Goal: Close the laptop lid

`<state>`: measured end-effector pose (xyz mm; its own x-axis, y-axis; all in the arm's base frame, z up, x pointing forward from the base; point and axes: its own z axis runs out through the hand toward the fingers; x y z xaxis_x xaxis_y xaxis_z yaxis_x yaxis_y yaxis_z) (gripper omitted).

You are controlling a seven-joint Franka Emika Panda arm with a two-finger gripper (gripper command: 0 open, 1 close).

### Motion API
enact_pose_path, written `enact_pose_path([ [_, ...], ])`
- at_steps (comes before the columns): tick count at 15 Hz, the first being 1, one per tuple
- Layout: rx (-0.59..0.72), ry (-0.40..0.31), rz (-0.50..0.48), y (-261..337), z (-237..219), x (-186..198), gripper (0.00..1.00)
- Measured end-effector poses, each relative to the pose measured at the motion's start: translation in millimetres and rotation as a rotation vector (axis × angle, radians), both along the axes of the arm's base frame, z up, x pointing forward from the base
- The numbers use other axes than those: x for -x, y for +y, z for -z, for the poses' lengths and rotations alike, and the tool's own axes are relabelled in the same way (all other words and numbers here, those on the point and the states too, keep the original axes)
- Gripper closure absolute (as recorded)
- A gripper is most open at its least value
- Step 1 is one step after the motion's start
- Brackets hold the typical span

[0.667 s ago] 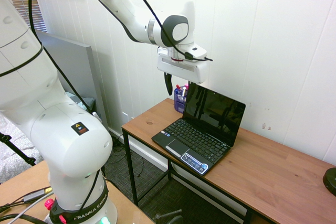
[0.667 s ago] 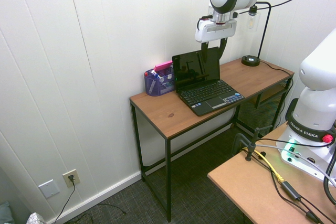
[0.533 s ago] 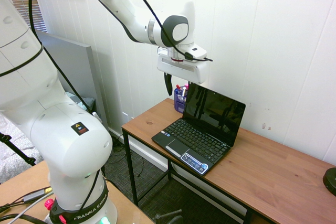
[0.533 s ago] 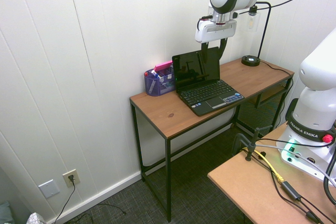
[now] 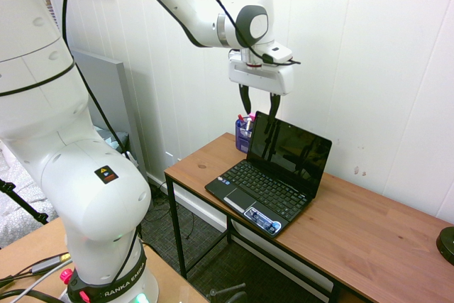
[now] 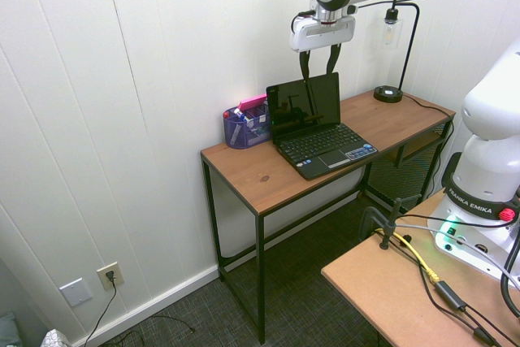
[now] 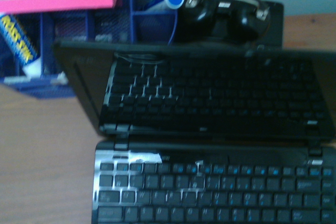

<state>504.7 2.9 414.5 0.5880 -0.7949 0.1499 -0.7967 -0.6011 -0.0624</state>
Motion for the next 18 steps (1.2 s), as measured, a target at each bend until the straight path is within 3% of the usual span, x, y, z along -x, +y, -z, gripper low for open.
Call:
enact_pose_path([
  [11, -0.026, -0.026, 0.133, -64, 58, -120, 0.0],
  [12, -0.026, -0.022, 0.135, -65, 64, -126, 1.0],
  [18, -0.041, 0.029, 0.154, -68, 77, -136, 1.0],
])
